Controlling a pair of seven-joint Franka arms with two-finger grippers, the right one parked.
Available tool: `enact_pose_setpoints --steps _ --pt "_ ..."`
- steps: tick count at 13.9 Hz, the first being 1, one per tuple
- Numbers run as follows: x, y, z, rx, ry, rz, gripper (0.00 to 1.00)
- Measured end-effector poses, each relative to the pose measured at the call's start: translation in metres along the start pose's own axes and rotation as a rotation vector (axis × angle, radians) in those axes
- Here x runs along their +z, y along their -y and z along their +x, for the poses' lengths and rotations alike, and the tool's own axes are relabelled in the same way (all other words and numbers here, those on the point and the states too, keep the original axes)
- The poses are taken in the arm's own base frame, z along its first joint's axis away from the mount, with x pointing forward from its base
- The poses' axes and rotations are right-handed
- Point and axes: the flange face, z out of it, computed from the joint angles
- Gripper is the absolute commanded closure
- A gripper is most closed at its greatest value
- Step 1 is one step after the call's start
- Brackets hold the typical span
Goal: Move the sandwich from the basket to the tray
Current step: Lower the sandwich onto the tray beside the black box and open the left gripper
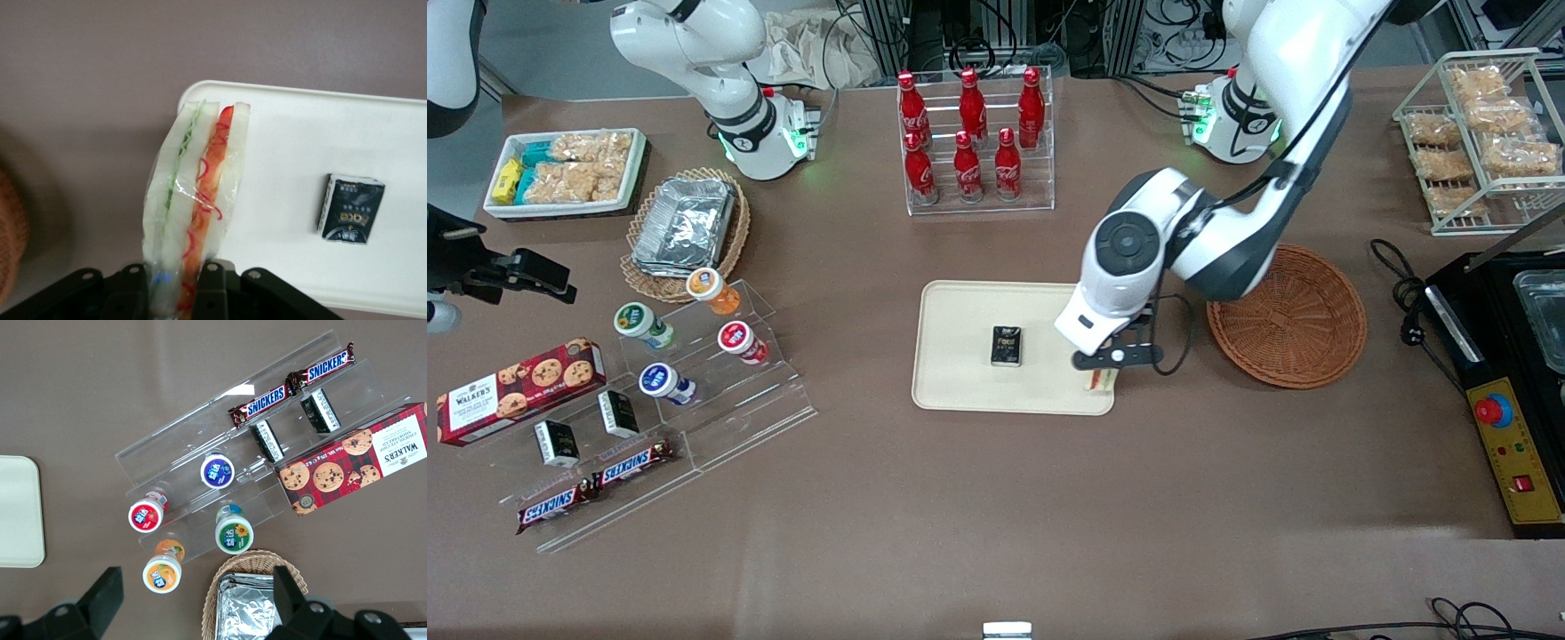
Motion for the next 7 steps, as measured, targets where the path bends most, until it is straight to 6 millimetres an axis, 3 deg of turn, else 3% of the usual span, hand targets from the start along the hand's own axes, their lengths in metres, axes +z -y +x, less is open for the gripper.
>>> enact_pose_setpoints --steps 3,6,7 --pt "0.048 -0.022 -0.006 0.017 -0.018 0.038 1.0" --pt "0.081 -0.025 -0.006 0.024 -0.017 0.07 1.0" --pt "0.085 -0.025 -0.006 0.024 -0.014 0.072 0.7"
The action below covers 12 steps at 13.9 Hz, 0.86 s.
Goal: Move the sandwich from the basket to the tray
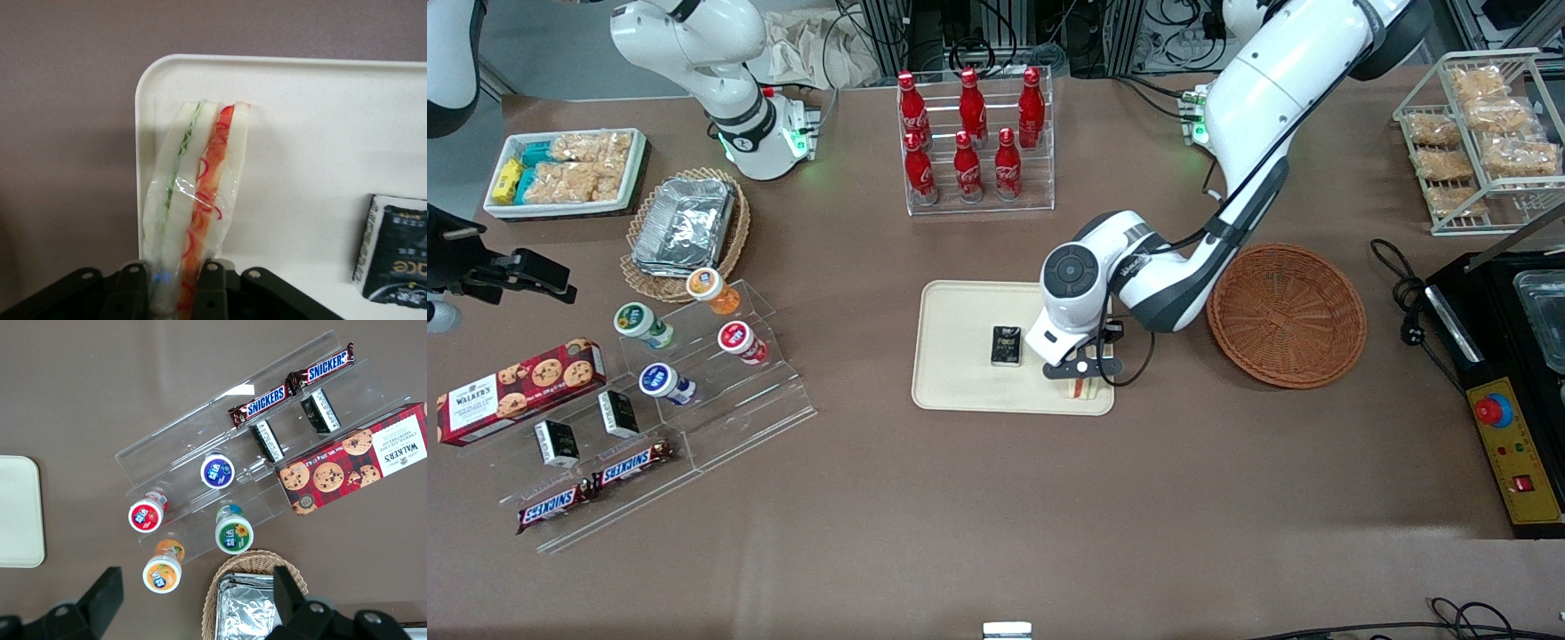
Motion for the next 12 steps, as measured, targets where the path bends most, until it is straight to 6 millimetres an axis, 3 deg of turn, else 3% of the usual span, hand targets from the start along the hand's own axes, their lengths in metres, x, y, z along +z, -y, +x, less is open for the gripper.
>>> enact_pose_setpoints --steps 1,12 --pt "0.001 0.0 0.0 0.0 0.001 0.0 0.01" --pt "-0.015 0.001 0.011 -0.023 -0.028 -0.021 0.0"
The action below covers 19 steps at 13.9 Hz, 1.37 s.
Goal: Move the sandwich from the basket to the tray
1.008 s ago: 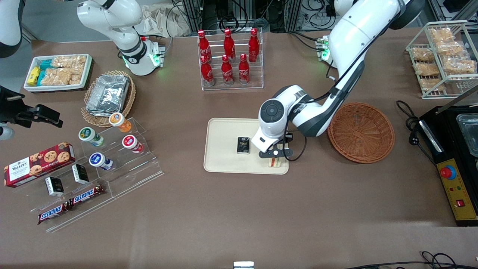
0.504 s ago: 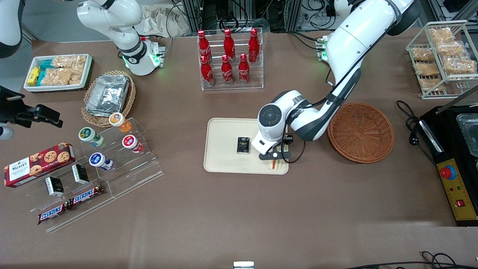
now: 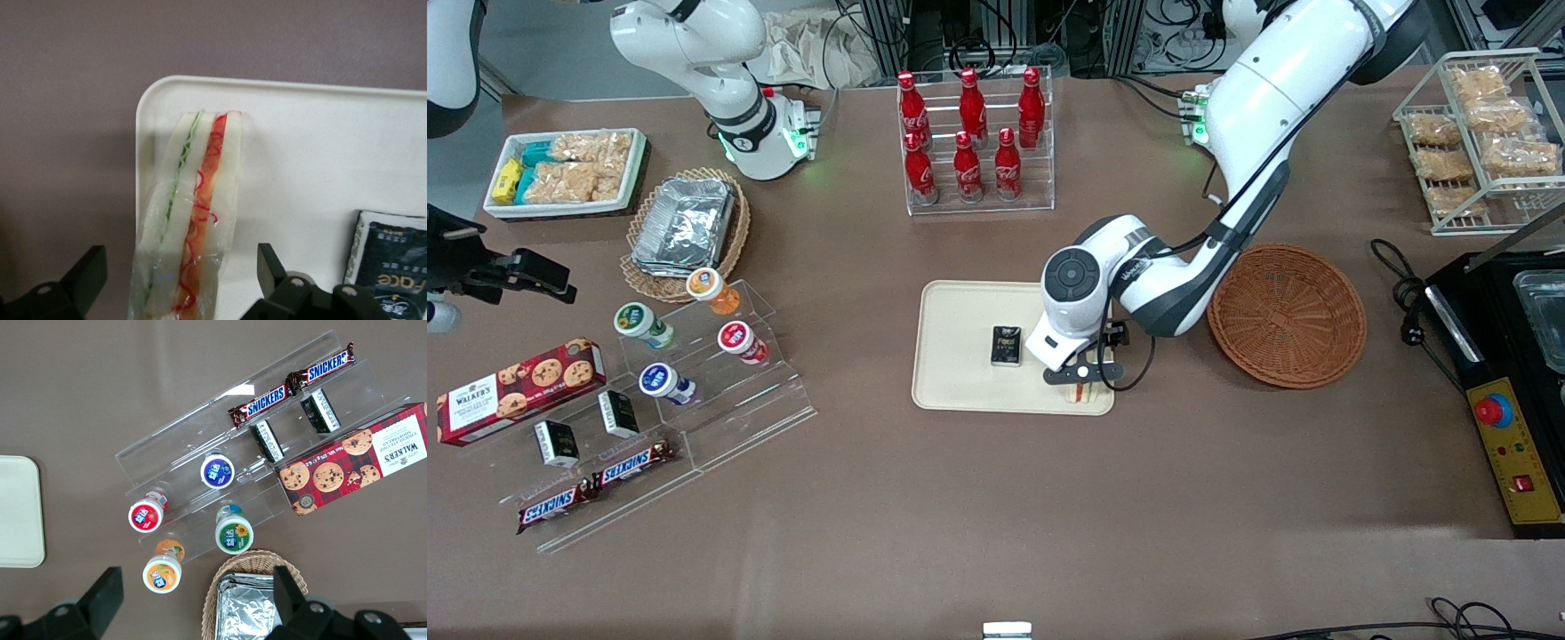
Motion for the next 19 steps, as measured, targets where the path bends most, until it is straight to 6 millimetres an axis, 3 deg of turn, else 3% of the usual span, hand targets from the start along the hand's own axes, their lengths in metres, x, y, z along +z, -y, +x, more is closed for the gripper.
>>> enact_pose_setpoints --steps 2,4,7,11,15,19 --pt "-0.02 0.005 0.009 -0.03 -0.021 -0.022 0.0" --pt "-0.054 0.024 0.022 -0.089 -0.018 -0.029 0.0" --pt "-0.11 0.078 0.04 -0.195 -0.001 -0.009 0.0" --pt "-0.194 0.153 0.055 -0.372 -0.021 -0.112 0.0" --pt "-0.267 0.237 0.049 -0.491 -0.045 -0.167 0.0" --pt "-0.309 0.309 0.023 -0.368 -0.036 -0.127 0.0"
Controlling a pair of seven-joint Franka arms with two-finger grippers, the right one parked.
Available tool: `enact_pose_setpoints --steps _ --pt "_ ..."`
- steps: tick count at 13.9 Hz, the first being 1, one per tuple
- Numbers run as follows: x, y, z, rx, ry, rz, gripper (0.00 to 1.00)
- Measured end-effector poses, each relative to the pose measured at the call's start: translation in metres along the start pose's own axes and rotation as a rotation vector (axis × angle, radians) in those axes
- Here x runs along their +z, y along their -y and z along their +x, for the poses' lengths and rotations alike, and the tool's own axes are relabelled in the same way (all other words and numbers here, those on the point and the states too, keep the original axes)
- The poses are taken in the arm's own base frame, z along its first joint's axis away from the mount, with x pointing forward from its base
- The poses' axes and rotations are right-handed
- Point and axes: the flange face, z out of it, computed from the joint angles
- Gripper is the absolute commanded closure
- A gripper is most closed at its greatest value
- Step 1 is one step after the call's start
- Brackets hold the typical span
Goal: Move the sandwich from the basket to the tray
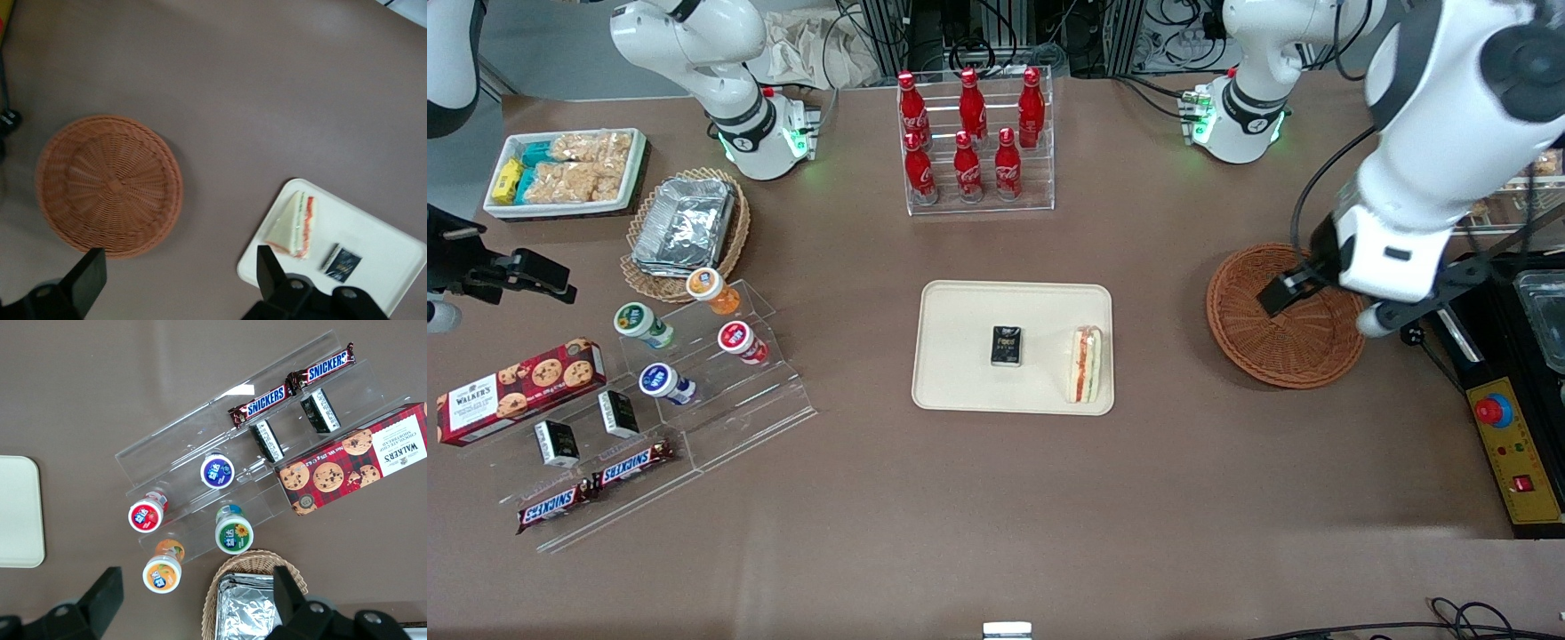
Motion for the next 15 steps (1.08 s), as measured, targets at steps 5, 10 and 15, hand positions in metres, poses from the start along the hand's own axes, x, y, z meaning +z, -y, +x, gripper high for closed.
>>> enact_pose_setpoints --steps 5,10,15 --pt "-0.036 0.111 0.01 0.288 0.053 0.021 0.0" --pt "-0.051 0.13 0.003 0.36 0.059 0.012 0.0" --pt "-0.054 0.127 0.002 0.393 0.054 0.01 0.0"
